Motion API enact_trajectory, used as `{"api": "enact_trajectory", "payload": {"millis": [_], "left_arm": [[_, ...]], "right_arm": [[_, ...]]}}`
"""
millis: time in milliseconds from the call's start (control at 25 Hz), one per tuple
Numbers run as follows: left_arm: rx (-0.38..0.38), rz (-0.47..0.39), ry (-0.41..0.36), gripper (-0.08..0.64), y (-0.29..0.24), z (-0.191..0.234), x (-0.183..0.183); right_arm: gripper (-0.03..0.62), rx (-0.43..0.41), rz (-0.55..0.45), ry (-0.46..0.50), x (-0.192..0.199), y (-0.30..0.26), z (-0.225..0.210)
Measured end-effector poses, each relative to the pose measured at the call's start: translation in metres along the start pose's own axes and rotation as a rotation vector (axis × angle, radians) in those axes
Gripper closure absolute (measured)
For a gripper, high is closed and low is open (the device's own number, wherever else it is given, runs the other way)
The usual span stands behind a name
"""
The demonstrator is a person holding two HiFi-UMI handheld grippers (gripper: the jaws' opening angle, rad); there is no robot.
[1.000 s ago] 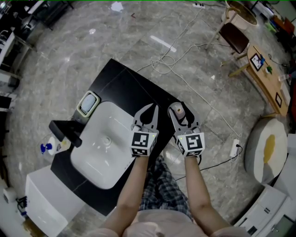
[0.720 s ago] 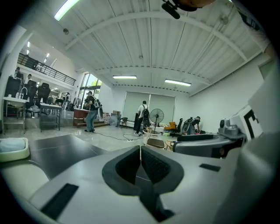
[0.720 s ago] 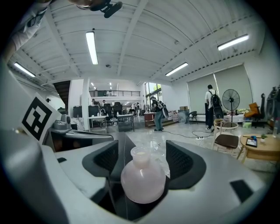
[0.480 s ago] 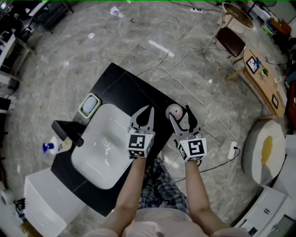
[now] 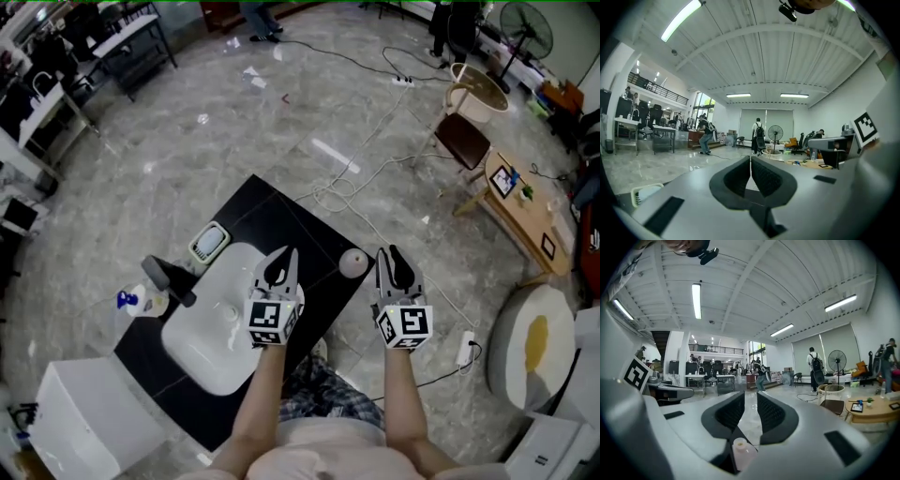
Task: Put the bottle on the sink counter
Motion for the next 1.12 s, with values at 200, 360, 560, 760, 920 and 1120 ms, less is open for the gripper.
{"api": "enact_trajectory", "payload": {"millis": [200, 360, 560, 760, 920, 1120], "left_arm": [[-0.048, -0.063, -0.015, 0.529, 0.034, 0.005, -0.045], [-0.054, -0.106, -0.031, 0.529, 0.055, 0.002, -0.080], [-0.062, -0.137, -0.025, 0.529, 0.082, -0.001, -0.102], [-0.068, -0.171, -0.023, 0.529, 0.095, -0.006, -0.114], [-0.069, -0.171, -0.028, 0.529, 0.095, -0.010, -0.117], [-0.078, -0.161, -0.046, 0.529, 0.092, -0.014, -0.120]], "right_arm": [[0.545, 0.021, -0.051, 0.011, -0.041, 0.018, -0.005], [0.569, 0.047, -0.083, 0.020, -0.071, 0.037, -0.011], [0.575, 0.090, -0.117, 0.033, -0.096, 0.058, -0.015], [0.576, 0.123, -0.144, 0.042, -0.109, 0.078, -0.017], [0.577, 0.148, -0.141, 0.018, -0.107, 0.084, -0.021], [0.580, 0.152, -0.120, 0.051, -0.109, 0.088, -0.027]]}}
Point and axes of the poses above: the fingertips, and each gripper's own axes: y backward along the fingers, z to its left, x out of its underside, the point moved 10 cm from there along y, backward along the fingers, and after that the axes turned 9 degrees about y, right-handed, at the moved point
